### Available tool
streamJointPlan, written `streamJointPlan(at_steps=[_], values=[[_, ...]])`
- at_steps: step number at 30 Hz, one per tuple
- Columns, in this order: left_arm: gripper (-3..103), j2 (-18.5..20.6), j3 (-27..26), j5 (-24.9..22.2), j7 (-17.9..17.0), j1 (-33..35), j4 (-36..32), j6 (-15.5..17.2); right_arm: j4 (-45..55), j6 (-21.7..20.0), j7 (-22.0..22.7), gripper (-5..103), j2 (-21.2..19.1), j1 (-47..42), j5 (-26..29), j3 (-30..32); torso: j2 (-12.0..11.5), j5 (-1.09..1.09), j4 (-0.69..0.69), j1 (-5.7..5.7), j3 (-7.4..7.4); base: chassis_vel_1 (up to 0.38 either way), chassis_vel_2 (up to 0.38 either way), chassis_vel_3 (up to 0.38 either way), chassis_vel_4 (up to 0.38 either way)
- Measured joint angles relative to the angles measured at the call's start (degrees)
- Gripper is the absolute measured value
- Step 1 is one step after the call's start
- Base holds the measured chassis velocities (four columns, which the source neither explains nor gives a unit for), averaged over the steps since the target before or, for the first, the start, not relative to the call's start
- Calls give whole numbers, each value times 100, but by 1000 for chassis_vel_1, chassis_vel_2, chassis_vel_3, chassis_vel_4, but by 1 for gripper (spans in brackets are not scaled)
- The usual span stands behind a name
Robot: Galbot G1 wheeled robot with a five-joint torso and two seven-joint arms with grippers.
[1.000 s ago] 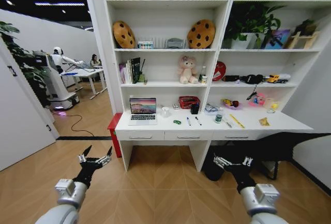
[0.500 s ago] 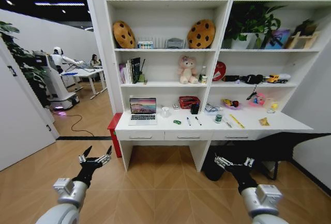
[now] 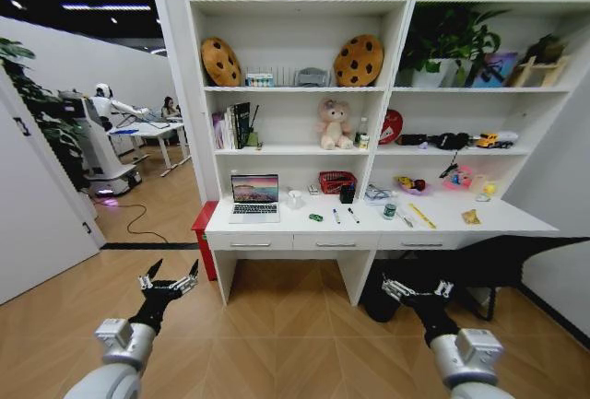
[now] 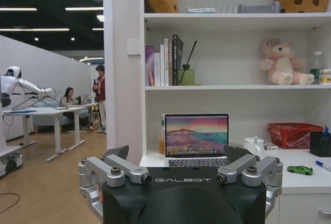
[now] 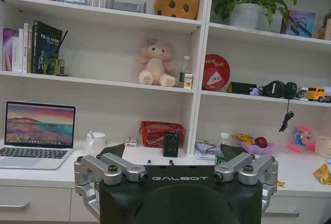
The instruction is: Organize the objects on the table.
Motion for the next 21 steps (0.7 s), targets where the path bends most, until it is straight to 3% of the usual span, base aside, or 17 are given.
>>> streamJointPlan(at_steps=[21], values=[[100, 27, -54, 12, 115, 56, 13, -47, -33, -97, 3, 100, -5, 60, 40, 21, 2, 0, 0, -1, 0, 0, 0, 0, 0]])
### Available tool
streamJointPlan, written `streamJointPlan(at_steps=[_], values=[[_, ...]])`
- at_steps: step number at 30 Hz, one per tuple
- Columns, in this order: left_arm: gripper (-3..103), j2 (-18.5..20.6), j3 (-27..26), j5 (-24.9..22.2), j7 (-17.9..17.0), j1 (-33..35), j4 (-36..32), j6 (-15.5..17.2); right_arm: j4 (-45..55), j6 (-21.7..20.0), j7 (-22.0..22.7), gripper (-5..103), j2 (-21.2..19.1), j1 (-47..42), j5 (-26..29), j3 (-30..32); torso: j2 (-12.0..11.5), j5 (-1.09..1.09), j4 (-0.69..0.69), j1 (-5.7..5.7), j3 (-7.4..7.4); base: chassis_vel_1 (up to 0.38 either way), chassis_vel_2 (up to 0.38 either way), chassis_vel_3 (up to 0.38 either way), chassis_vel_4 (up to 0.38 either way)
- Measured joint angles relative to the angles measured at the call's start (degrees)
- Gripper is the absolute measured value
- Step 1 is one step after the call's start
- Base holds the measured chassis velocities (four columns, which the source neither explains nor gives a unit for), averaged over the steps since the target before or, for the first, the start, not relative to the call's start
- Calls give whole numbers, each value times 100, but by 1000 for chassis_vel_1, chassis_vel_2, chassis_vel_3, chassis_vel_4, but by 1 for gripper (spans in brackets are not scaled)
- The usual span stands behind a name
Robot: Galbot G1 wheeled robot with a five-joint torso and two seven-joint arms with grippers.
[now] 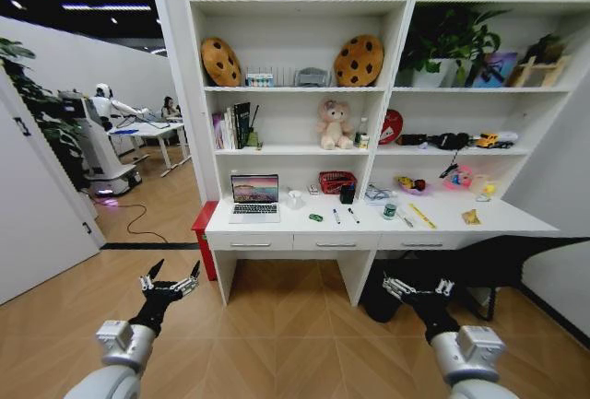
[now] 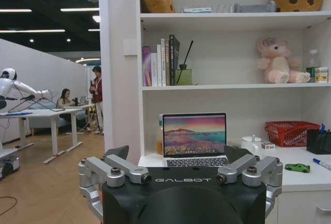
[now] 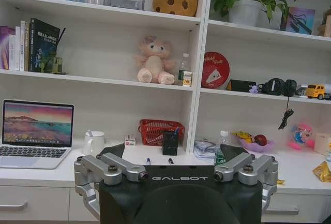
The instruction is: Organize the objects on the table.
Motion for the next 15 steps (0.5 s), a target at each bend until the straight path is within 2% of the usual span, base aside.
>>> streamJointPlan(at_steps=[4, 11, 12, 13, 15], values=[[100, -17, 9, 7, 17, 1, 19, -8, -15, 0, -5, 100, -3, 2, 0, -4, 0, 0, -1, -1, 0, -91, 61, 96, -70], [100, -16, 10, 14, 39, 10, 32, -22, -29, 0, -12, 100, -6, 5, 0, -8, 0, 1, 3, 0, 0, -168, 146, 141, -177], [100, -10, 10, 17, 47, 9, 42, -25, -37, 1, -12, 100, -4, 5, 0, -9, -2, -1, -6, 5, 2, -176, 192, 257, -194], [100, -10, 10, 17, 47, 9, 42, -25, -37, 1, -12, 100, -4, 5, 0, -9, -2, -1, -6, 5, 2, -176, 192, 257, -194], [100, -8, 7, 21, 51, 12, 52, -29, -48, 3, -15, 100, 0, 1, -1, -17, -2, -2, 2, 1, 0, -183, 183, 251, -97]])
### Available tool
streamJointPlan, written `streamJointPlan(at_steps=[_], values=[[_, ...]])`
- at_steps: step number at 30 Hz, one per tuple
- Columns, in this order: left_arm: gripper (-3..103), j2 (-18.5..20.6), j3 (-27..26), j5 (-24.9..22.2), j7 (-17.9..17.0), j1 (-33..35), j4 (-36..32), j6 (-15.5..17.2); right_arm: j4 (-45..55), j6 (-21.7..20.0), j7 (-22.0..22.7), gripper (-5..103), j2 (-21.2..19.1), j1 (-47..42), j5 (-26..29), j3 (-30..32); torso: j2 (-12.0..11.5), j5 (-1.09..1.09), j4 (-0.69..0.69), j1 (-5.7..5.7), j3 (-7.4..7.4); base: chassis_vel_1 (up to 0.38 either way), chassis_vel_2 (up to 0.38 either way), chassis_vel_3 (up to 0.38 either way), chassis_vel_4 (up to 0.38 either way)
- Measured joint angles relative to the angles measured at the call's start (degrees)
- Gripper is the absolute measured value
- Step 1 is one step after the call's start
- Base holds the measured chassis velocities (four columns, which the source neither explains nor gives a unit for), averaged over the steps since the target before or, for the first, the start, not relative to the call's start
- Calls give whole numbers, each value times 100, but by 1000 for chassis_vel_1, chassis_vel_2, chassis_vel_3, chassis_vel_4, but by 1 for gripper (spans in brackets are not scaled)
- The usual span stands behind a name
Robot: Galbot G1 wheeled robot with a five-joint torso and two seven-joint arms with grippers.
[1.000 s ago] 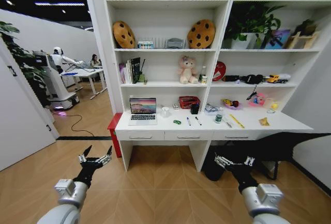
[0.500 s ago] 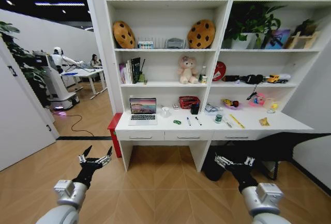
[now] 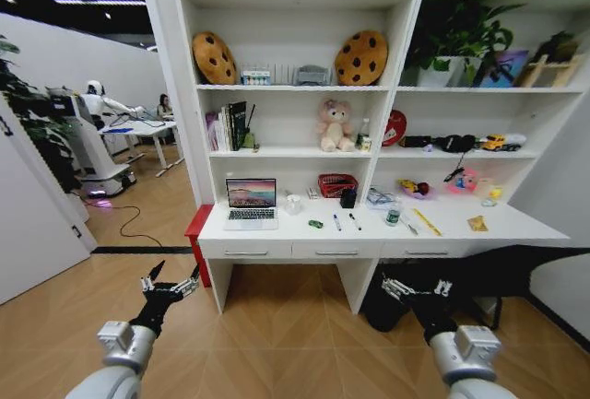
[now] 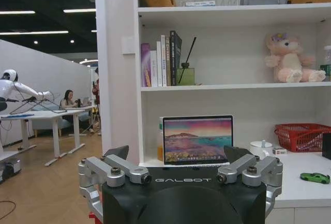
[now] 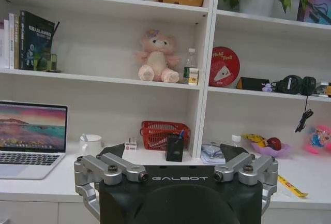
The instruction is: Organize the objects on the table.
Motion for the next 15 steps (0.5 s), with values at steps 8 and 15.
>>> streamJointPlan(at_steps=[8, 15], values=[[100, -2, 16, 10, 13, 5, -1, -5, -17, 2, -1, 100, 1, -4, -3, -10, 1, 4, -1, -1, 0, -195, 152, 161, -177], [100, 9, 13, 4, 21, 0, 13, -5, -34, -3, -6, 100, 0, 6, 15, -26, 1, 2, -1, 0, 0, -149, 205, 170, -191]])
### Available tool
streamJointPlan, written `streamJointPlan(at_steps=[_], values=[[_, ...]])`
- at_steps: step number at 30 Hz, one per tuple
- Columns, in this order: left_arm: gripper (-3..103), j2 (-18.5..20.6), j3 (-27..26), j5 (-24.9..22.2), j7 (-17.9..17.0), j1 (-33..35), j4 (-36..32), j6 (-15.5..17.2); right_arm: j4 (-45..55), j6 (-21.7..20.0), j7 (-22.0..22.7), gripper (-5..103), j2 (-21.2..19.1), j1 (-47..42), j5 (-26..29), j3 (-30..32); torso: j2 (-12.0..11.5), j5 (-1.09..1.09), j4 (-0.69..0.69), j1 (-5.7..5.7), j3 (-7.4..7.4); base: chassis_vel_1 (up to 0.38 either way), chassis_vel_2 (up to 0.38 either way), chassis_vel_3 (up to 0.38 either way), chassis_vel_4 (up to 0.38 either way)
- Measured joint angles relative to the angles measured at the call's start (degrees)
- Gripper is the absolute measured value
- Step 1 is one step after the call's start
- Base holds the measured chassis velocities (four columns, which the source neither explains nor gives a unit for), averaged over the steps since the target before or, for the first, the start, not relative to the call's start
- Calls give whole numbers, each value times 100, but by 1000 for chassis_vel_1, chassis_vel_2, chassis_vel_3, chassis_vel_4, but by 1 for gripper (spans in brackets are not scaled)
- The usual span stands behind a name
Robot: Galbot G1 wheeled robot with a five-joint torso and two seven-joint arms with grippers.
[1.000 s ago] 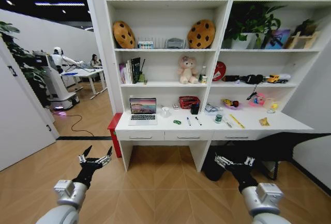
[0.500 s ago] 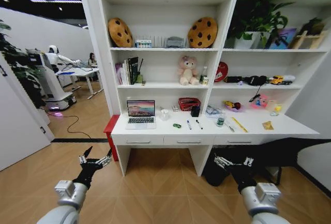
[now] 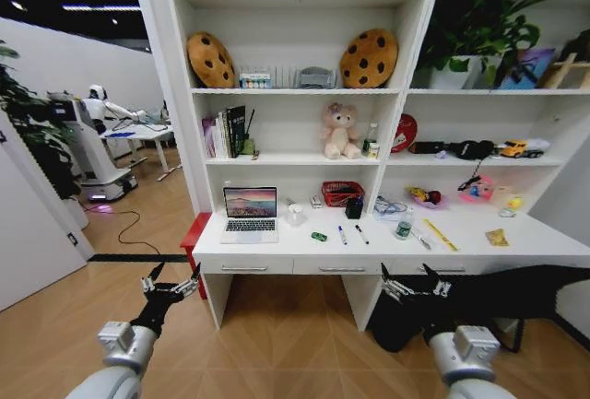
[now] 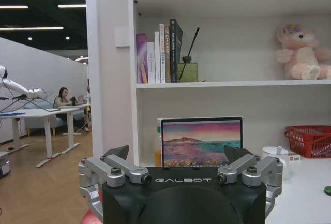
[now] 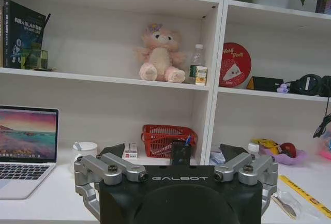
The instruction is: Organize the objects on the table.
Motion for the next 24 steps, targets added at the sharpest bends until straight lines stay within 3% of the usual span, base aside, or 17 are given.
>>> streamJointPlan(at_steps=[24], values=[[100, -71, 20, 20, 20, -64, 52, -5, -109, -15, 9, 100, -79, 121, 111, 17, -1, -2, -1, 2, 1, -177, 170, 178, -172]])
